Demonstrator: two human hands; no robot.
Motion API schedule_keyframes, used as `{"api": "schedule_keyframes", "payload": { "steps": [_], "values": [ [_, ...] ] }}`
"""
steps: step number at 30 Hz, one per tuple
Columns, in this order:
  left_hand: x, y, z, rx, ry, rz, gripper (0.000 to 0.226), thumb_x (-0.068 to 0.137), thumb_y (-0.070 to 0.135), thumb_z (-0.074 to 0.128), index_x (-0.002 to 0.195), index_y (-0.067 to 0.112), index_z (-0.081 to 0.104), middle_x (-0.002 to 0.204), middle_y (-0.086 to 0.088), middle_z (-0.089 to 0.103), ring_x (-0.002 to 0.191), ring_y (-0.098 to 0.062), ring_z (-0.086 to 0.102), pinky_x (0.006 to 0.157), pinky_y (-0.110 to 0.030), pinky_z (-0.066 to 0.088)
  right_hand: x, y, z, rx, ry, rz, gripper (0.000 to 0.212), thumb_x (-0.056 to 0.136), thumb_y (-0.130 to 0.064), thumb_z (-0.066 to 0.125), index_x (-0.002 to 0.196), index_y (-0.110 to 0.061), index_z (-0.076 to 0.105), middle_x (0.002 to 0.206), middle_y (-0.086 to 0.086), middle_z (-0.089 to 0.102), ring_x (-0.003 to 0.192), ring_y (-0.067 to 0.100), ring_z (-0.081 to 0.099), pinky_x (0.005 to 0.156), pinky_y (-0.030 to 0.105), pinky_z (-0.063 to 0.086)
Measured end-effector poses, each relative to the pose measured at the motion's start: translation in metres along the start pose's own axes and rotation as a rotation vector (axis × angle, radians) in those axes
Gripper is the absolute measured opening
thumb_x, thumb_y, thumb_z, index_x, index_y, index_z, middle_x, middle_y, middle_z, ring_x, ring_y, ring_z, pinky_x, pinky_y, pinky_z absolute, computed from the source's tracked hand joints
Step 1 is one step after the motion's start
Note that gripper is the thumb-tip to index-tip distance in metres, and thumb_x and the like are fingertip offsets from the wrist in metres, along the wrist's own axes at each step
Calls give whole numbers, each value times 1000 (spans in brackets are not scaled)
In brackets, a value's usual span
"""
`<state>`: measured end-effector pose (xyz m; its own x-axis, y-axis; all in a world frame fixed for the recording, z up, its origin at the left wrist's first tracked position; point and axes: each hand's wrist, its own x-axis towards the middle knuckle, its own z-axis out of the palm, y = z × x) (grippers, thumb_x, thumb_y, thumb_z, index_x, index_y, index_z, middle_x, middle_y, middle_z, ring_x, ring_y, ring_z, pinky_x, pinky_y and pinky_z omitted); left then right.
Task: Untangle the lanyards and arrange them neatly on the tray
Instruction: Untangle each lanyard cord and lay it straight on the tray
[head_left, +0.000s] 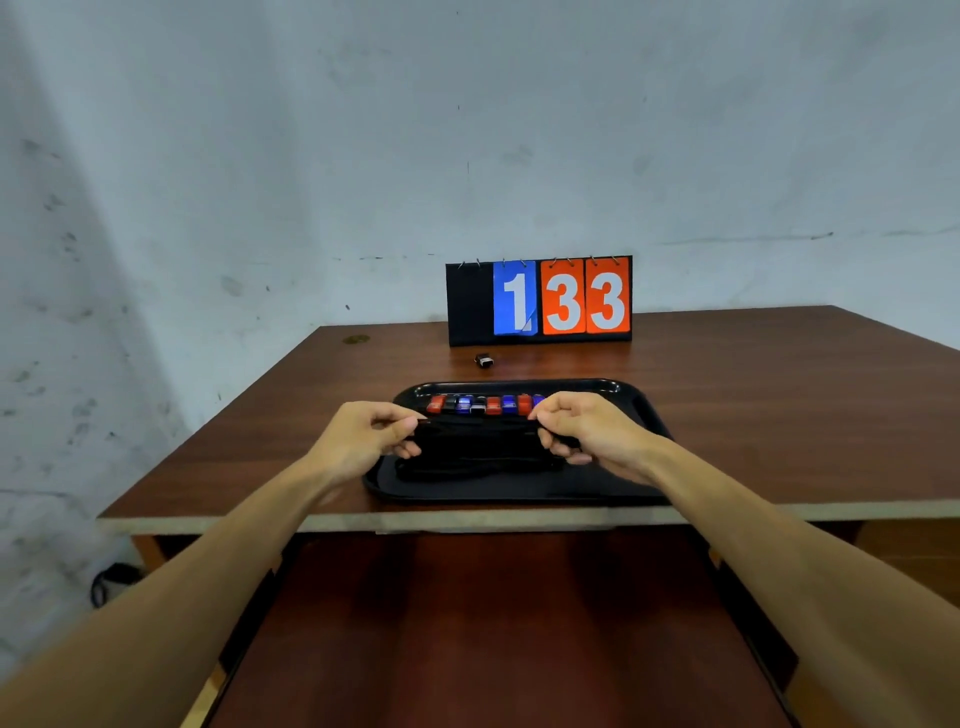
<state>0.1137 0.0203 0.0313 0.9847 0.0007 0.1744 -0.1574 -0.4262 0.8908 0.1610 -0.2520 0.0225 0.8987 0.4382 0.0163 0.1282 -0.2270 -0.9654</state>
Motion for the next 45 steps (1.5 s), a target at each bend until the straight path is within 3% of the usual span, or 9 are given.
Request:
{"api": "schedule_keyframes", "payload": {
  "steps": [5, 10, 15, 19, 24, 30, 37, 41, 45],
  "values": [
    [-15, -10, -2, 79, -17, -19, 27, 93, -1, 51, 91, 19, 69, 78, -10, 69, 71, -11, 65, 69, -15, 52, -11, 6, 4, -16, 106, -42, 6, 86, -9, 68, 84, -5, 72, 73, 9, 70, 55, 7, 58, 43, 17, 40],
    [-17, -18, -7, 233, -25, -33, 25, 90, 0, 58, 93, 21, 71, 92, 3, 69, 86, -9, 63, 80, -19, 47, -16, 11, 2, -201, 79, -70, 18, 87, 0, 62, 95, -9, 75, 70, 0, 72, 61, 5, 65, 66, 17, 53],
    [-13, -26, -2, 333, -8, 33, 20, 90, 6, 59, 94, 23, 70, 97, 6, 66, 89, -6, 60, 78, -17, 45, -16, 17, 3, -192, 121, -49, 12, 85, 5, 64, 96, 1, 67, 72, 13, 71, 63, 20, 68, 61, 21, 55],
    [-12, -36, -3, 396, -79, 51, 27, 93, 6, 55, 94, 28, 71, 102, 11, 57, 92, -3, 54, 80, -14, 39, -14, 20, 4, -254, 161, -41, 9, 76, -3, 76, 83, -2, 70, 71, 13, 72, 63, 19, 69, 62, 21, 54],
    [-10, -39, -5, 352, -61, -1, 26, 89, 7, 60, 89, 29, 74, 107, 6, 61, 98, -9, 57, 85, -21, 42, -19, 21, 6, -418, 187, -60, 9, 74, -12, 79, 82, -15, 78, 79, -2, 74, 65, 7, 68, 63, 13, 51],
    [-11, -41, 13, 271, 179, -24, 24, 83, 3, 64, 77, 24, 74, 96, 3, 62, 84, -6, 55, 69, -14, 38, -20, 22, 8, -532, 168, -68, 12, 81, -15, 74, 91, -20, 76, 91, -10, 71, 88, 4, 65, 76, 10, 47],
    [-11, -46, 17, 321, 211, 2, 22, 84, 2, 63, 85, 19, 76, 94, 6, 60, 95, -14, 57, 84, -25, 45, -16, 25, 11, -615, 244, -70, 11, 84, -14, 70, 93, -18, 76, 87, -9, 67, 75, -5, 57, 60, 2, 38],
    [-9, -49, 16, 339, 219, 8, 21, 84, 3, 63, 88, 19, 76, 94, 8, 59, 99, -17, 56, 80, -20, 41, -15, 26, 13, -644, 270, -80, 12, 85, -13, 70, 94, -17, 76, 89, -7, 68, 76, -4, 57, 62, 0, 39],
    [-12, -45, 17, 347, 239, 15, 20, 86, 3, 63, 92, 18, 76, 101, 4, 58, 88, -8, 55, 65, -7, 37, -15, 27, 17, -688, 304, -95, 10, 84, -12, 70, 89, -19, 76, 91, -4, 73, 73, -2, 58, 67, 2, 44]
  ]
}}
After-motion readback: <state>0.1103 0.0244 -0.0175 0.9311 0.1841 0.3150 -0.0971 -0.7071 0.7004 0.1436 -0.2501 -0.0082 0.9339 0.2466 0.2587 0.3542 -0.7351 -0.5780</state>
